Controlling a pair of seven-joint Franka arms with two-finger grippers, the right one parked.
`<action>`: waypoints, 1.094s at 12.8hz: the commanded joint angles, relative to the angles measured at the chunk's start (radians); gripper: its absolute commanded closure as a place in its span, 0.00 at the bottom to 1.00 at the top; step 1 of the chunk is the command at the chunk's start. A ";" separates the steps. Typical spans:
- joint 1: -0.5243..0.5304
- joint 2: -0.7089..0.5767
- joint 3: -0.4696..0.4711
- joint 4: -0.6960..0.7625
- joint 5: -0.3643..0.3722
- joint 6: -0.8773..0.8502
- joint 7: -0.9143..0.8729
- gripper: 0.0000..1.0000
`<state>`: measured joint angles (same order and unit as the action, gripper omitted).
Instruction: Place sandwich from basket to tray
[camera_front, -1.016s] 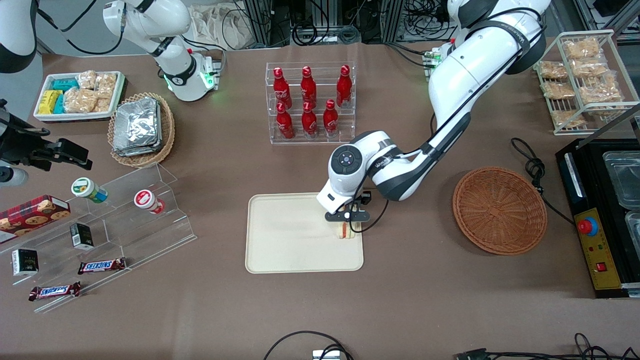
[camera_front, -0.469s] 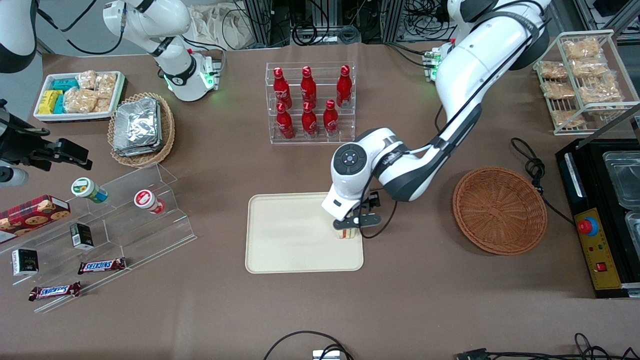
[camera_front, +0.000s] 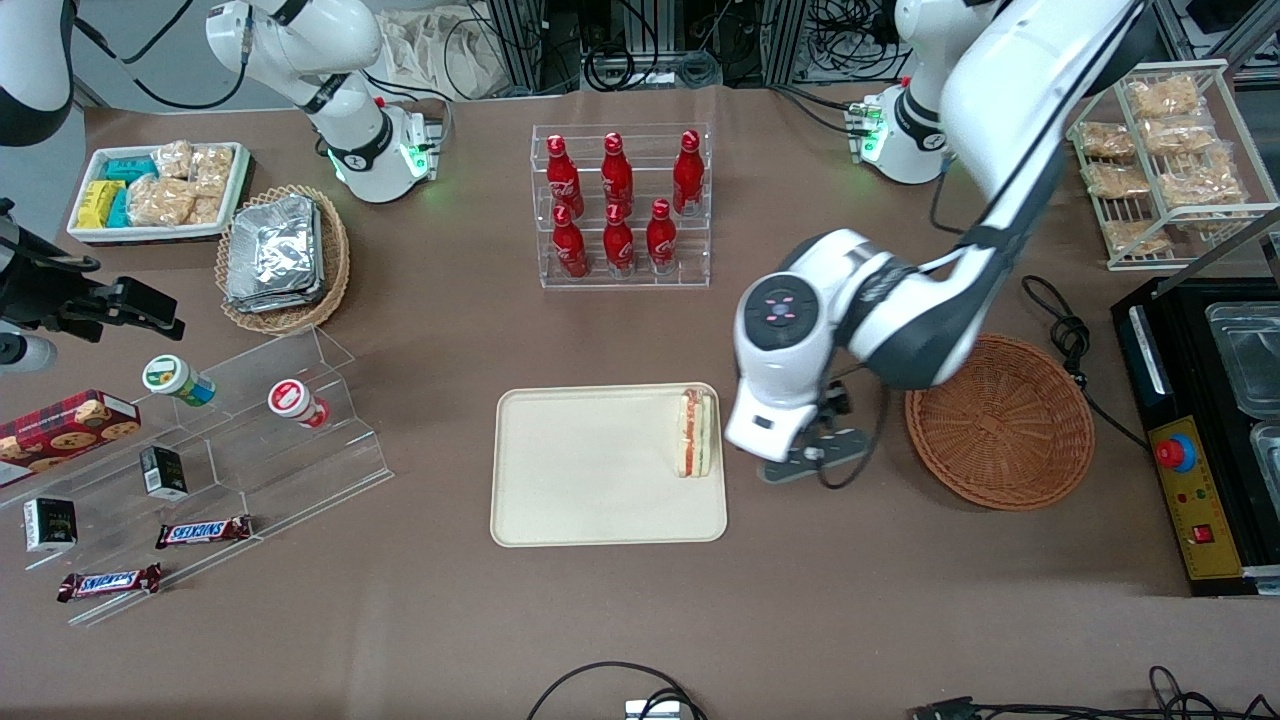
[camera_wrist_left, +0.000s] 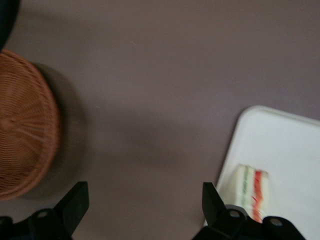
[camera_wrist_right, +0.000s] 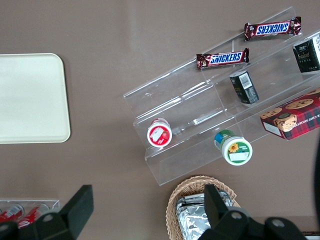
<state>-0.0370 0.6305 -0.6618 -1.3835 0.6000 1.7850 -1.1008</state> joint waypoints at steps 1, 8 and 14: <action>0.087 -0.096 -0.010 -0.029 -0.014 -0.029 0.016 0.00; 0.337 -0.288 -0.009 -0.020 -0.268 -0.159 0.464 0.00; 0.434 -0.321 -0.002 0.037 -0.341 -0.251 0.695 0.00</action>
<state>0.3760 0.3248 -0.6622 -1.3716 0.2842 1.5735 -0.4724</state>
